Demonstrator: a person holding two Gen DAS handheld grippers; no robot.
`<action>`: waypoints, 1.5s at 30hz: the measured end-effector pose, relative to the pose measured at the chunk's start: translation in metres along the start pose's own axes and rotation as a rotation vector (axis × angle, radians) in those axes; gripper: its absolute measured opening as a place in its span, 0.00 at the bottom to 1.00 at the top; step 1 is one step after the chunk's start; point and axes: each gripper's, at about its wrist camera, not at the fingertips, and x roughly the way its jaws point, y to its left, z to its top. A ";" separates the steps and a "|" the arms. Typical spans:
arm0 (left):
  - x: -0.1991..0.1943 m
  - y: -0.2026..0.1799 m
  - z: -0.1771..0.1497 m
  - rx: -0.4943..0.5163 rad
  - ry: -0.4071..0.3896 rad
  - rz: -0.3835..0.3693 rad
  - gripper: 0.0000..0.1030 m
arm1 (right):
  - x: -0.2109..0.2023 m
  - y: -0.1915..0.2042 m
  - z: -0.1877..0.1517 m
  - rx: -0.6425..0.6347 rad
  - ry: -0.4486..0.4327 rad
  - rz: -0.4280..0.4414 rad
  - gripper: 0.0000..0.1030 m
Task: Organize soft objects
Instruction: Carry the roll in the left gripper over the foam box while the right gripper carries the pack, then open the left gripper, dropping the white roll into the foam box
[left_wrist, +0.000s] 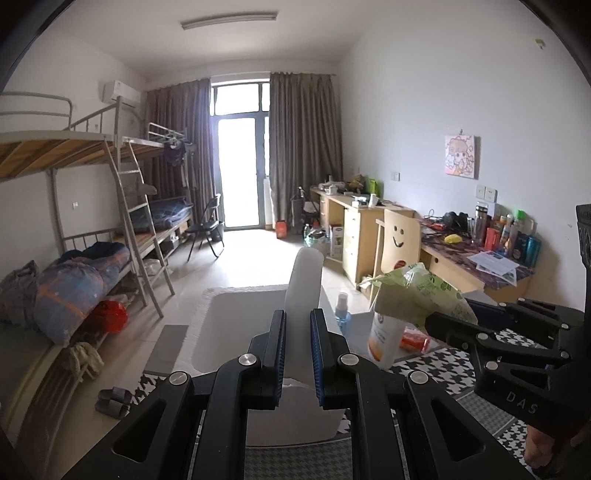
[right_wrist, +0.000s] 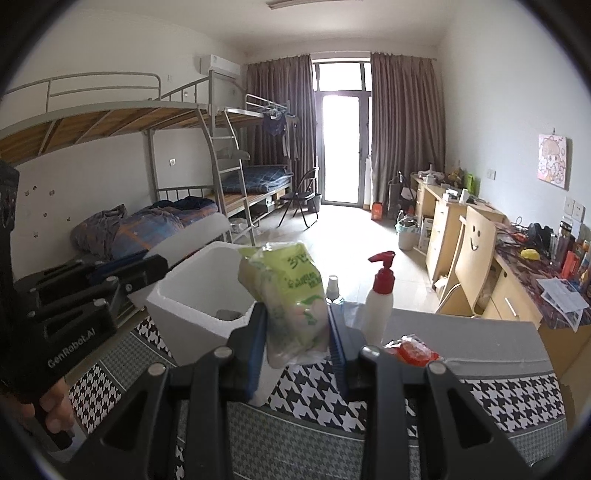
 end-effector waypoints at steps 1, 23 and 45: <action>0.001 0.000 0.001 -0.001 0.000 0.005 0.14 | 0.001 0.000 0.001 0.000 0.003 0.003 0.35; 0.042 0.029 0.006 -0.081 0.065 0.078 0.14 | 0.042 0.013 0.016 -0.018 0.044 0.061 0.35; 0.094 0.041 0.002 -0.079 0.163 0.118 0.26 | 0.063 0.015 0.020 -0.017 0.085 0.036 0.35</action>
